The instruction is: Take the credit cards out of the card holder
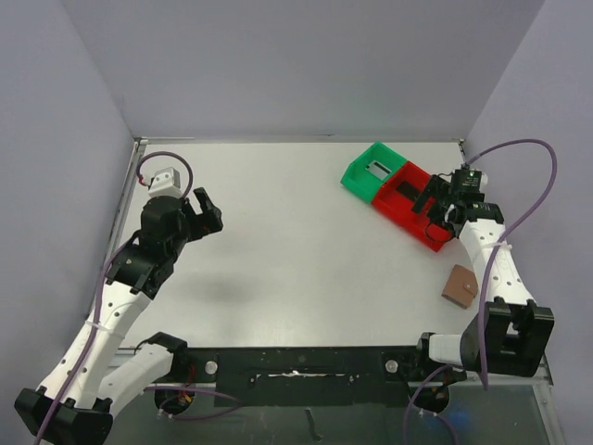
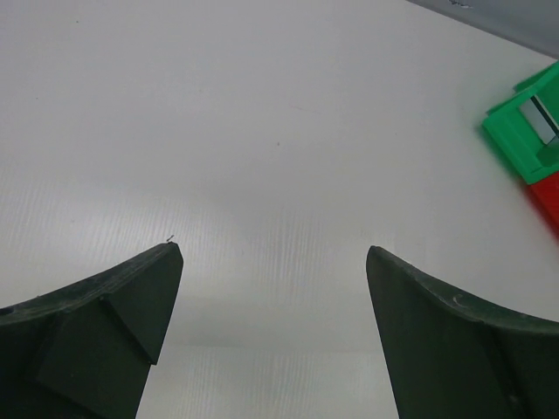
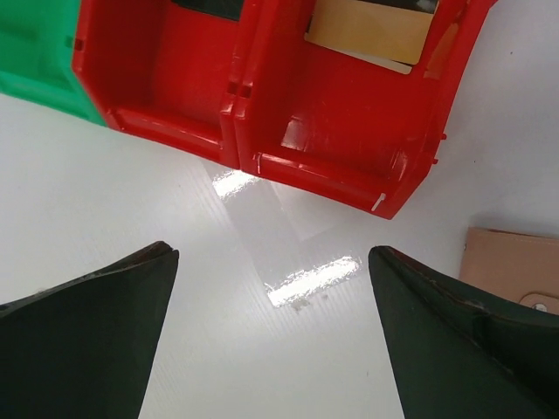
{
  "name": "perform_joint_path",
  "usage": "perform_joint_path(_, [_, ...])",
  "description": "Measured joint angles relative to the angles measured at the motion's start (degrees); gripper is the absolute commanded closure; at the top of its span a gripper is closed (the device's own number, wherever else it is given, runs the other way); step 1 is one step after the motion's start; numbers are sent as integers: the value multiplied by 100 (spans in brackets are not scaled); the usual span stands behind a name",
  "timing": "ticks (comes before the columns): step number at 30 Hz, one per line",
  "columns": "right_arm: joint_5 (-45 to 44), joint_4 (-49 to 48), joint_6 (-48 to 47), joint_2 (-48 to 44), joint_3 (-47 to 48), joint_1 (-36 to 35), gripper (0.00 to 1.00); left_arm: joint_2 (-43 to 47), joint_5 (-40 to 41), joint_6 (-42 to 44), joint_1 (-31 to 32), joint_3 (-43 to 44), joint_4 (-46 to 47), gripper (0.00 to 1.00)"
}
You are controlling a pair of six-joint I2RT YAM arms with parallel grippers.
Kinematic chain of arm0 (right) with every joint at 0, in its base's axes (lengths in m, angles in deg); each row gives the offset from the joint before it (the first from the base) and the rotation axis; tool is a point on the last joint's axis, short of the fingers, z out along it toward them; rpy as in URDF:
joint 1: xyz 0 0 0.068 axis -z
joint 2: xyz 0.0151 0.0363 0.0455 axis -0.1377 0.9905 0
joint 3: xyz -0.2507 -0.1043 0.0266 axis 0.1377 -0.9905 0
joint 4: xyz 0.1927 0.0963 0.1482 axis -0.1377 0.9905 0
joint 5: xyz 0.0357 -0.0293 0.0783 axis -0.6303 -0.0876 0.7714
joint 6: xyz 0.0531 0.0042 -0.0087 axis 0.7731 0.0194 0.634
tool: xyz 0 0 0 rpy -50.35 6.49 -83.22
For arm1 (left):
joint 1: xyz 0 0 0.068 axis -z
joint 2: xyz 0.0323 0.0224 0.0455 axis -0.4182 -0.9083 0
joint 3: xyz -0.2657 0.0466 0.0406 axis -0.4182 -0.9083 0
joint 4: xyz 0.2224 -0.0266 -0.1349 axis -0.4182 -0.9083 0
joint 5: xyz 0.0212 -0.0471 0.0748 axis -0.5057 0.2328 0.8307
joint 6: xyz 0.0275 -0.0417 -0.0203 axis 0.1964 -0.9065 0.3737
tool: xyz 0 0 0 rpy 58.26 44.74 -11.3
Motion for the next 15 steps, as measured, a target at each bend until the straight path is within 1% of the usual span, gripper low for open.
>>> perform_joint_path(6, [-319, -57, 262, 927, 326, 87, 14, 66, -297, -2, -26, -63, 219, 15])
perform_joint_path(8, [-422, -203, 352, 1139, 411, 133, 17, 85, -321, 7, -26, -164, 280, 17])
perform_joint_path(11, [-352, -385, 417, 1370, 579, 295, 20, 92, -317, 87, -28, -369, 304, 24])
perform_joint_path(15, [-175, -452, 407, 1917, 1252, 474, 22, 13, -260, 236, -33, -452, 291, 25])
